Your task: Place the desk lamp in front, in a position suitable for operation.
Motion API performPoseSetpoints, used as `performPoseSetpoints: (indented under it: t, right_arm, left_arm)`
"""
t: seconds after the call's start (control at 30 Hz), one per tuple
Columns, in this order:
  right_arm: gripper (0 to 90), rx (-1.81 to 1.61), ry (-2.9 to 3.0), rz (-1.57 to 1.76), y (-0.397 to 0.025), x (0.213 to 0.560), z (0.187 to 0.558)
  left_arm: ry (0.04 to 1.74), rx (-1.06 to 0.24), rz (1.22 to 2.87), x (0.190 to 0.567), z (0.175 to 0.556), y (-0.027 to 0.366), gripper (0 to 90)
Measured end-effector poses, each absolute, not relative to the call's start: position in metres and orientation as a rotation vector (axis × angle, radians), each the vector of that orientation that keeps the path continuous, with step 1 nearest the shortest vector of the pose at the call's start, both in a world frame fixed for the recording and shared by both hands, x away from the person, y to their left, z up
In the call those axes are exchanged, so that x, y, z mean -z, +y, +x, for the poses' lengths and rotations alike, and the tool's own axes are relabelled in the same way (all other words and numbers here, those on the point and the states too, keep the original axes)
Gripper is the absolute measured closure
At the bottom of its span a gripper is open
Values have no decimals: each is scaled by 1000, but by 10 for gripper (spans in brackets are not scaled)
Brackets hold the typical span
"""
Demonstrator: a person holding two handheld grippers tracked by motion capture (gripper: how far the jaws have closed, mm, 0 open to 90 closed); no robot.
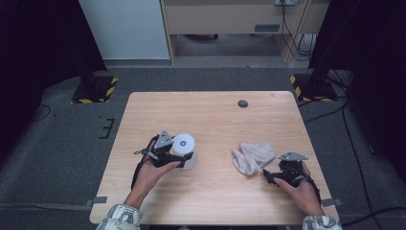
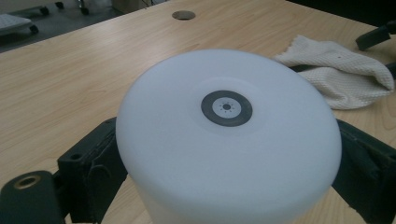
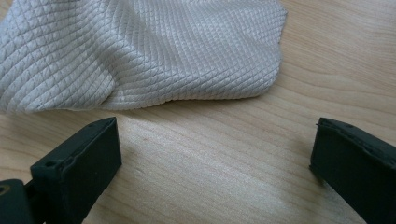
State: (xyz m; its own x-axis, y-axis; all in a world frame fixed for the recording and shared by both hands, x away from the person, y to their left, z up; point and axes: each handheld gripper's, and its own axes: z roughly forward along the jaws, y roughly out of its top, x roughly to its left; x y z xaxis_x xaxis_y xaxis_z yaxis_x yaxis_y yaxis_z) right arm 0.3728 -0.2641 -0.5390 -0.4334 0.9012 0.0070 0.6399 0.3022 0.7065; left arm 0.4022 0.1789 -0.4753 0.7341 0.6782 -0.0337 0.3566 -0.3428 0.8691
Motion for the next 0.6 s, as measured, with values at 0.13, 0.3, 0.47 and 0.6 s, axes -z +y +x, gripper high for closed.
performPoseSetpoints:
  t: [0.13,0.3,0.47,0.6]
  right_arm:
    - [21,-908,2188,1372,-263,539,373]
    - [21,-908,2190,1376,-263,539,373]
    - [21,-908,2191,1375,-263,539,373]
    - [21,-910,2190,1375,-263,539,373]
  left_arm:
    - [743,-390,1979,475,395,162,73]
    - [689,-377,2000,474,387,146,74]
    - [658,-361,2008,474,382,134,75]
    - [635,-339,2017,473,377,127,74]
